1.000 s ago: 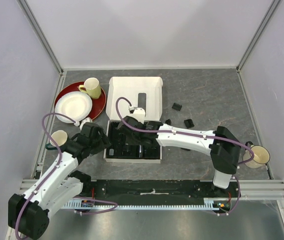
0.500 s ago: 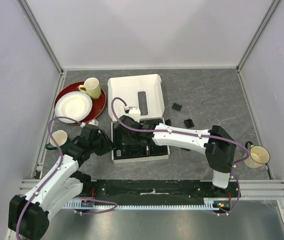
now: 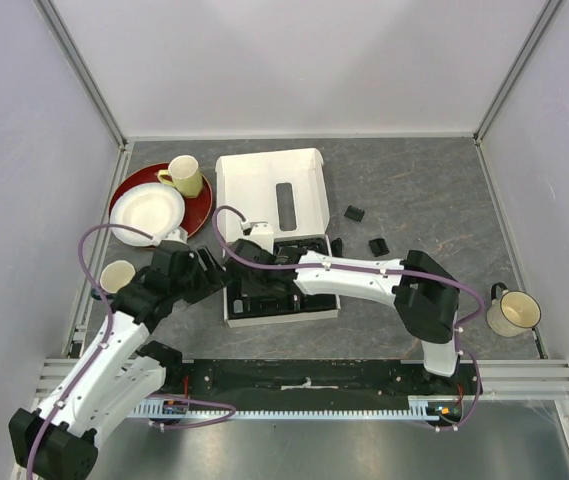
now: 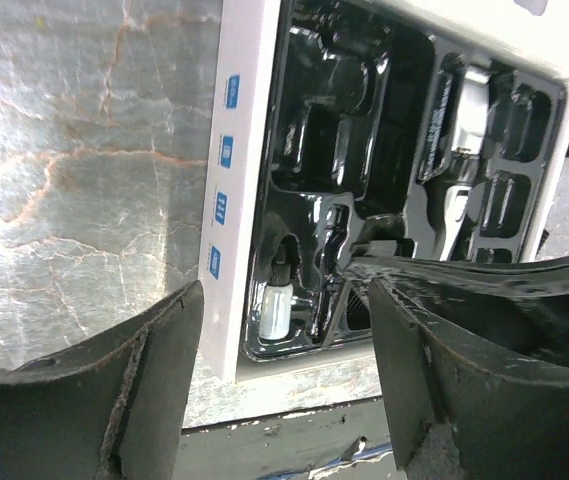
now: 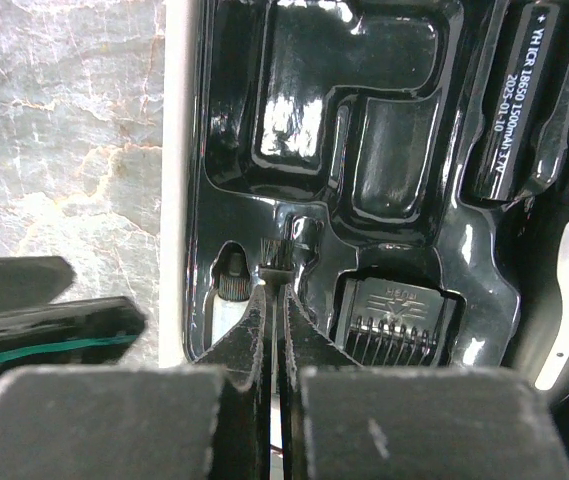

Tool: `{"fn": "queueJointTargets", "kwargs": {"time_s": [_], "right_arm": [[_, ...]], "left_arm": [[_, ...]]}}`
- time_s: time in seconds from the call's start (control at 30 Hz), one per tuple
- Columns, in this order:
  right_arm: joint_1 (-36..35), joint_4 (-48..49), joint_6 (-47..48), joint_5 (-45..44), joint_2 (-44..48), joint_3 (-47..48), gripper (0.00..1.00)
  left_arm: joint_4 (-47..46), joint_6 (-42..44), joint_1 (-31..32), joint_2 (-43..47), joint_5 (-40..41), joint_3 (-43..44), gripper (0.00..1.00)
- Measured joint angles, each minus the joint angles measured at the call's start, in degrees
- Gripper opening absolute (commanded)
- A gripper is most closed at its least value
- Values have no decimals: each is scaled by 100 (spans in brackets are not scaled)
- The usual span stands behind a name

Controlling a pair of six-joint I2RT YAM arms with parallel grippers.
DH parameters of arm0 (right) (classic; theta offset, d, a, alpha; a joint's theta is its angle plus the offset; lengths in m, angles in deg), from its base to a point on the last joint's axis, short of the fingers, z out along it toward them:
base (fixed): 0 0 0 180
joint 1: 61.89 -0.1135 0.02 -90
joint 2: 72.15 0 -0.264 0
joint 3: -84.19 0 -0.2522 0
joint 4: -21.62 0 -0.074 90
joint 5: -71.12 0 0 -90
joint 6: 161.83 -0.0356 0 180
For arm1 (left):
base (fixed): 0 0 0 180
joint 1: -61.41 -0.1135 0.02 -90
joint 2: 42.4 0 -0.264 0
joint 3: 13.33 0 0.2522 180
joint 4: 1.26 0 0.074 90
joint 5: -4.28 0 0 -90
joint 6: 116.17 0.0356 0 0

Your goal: Sort the hair-cutting tools

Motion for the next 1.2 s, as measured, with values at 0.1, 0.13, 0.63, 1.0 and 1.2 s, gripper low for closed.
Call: {"fn": "queueJointTargets", "kwargs": {"time_s": [0.1,0.13,0.63,1.0,1.2], "right_arm": [[-39,-20,7,-11,-28,4,0],[-46,-31,7,-20,-31,4,0],[-72,-33,2,-225,-184,4,0],[-96,-33,-33,-258,-221,4,0],[-122,-33,-83,-258,-221,4,0]], "left_arm": [[175,131,0,33,155,339,75],[243,184,0,44,195,442,75],[809,739,0,101,811,811,77],[868,811,0,-63,1047,824,77],[868,813,0,-63,1047,824,77]]}}
